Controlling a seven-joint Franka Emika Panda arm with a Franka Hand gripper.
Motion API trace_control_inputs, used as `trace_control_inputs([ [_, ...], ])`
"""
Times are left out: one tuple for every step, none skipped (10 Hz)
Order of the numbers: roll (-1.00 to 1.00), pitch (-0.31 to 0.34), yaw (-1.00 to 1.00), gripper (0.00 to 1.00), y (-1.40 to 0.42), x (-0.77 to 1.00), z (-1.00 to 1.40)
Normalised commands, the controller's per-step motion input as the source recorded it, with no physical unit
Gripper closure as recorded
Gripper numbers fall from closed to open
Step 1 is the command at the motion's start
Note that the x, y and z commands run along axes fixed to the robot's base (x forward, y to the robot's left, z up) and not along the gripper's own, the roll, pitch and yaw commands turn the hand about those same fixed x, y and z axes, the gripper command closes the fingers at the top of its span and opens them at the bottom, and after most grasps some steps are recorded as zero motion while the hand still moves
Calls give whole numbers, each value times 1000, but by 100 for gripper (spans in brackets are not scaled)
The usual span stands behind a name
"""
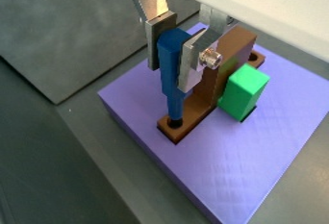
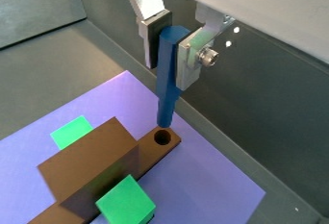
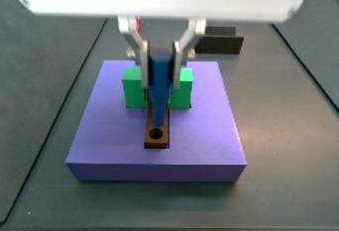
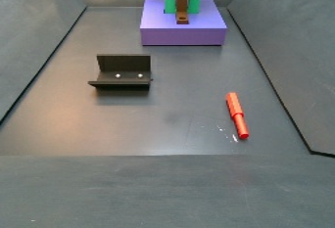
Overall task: Pick up the blue object. Move up. Place the blue object on the fixture. Regrasp the blue object. Move to above the board. Insert the blue object.
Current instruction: Insert the blue object.
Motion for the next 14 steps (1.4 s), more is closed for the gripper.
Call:
trace_control_inputs([
  [59,-6,120,100,0,126,-351],
  [30,0,111,100,0,103,-331],
  [4,0,43,100,100,31,-314],
  [-10,0,0,100,129,0,-229],
  [-63,0,0,100,97,-114,-106],
  [-100,0,-34,100,106,-266,-71],
  [-106,-6,0,100,6,-254,0],
  [-143,-19,0,100,0,-260,0],
  [-123,-17,0,100,-43,-63,0],
  [-60,0,0,100,-126,74,-97],
  [0,0,31,100,-34,226,-209],
  [0,0,91,100,0,183,-289],
  [-4,-40,89,100,63,120,-463],
  [0,-93,74,100,77,0,-540],
])
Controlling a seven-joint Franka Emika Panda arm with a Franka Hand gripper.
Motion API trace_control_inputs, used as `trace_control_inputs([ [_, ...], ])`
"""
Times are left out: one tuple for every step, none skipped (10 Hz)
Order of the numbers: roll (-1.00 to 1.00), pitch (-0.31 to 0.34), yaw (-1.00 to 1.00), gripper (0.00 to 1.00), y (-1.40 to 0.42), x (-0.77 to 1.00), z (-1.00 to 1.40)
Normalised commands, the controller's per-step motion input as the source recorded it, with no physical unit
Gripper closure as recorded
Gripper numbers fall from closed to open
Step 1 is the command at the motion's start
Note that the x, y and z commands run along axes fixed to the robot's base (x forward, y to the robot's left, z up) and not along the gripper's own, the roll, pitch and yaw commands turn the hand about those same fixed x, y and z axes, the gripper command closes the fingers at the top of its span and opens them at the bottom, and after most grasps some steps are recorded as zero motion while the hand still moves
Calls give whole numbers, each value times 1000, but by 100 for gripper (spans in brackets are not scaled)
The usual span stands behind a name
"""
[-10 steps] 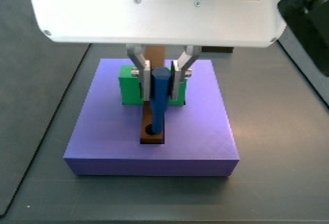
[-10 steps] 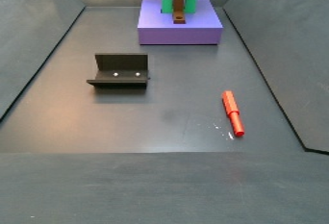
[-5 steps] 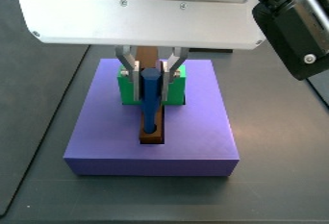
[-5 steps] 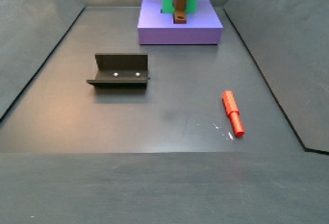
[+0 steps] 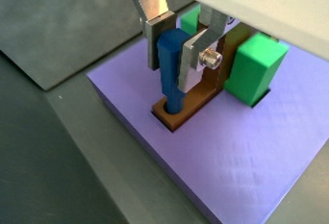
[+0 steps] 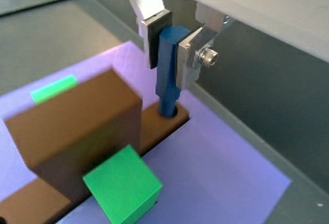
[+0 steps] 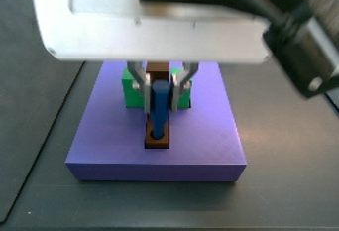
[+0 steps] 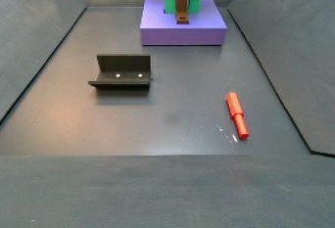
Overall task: Pick up the blue object. Move up. Place the blue object on the fixture. Regrasp the blue object. Move to above the board. Insert the blue object.
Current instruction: Insert the blue object.
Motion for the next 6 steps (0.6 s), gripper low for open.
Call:
trace_control_inputs([
  [21,-154,100,100,11,-11,-637],
  [44,-226,134,100,0,-131,-743],
  [43,-279,117,100,-9,-320,-723],
  [53,-211,86,100,0,-174,-597],
  [14,0,0,100,0,0,-6],
  [0,0,0,100,0,0,0],
])
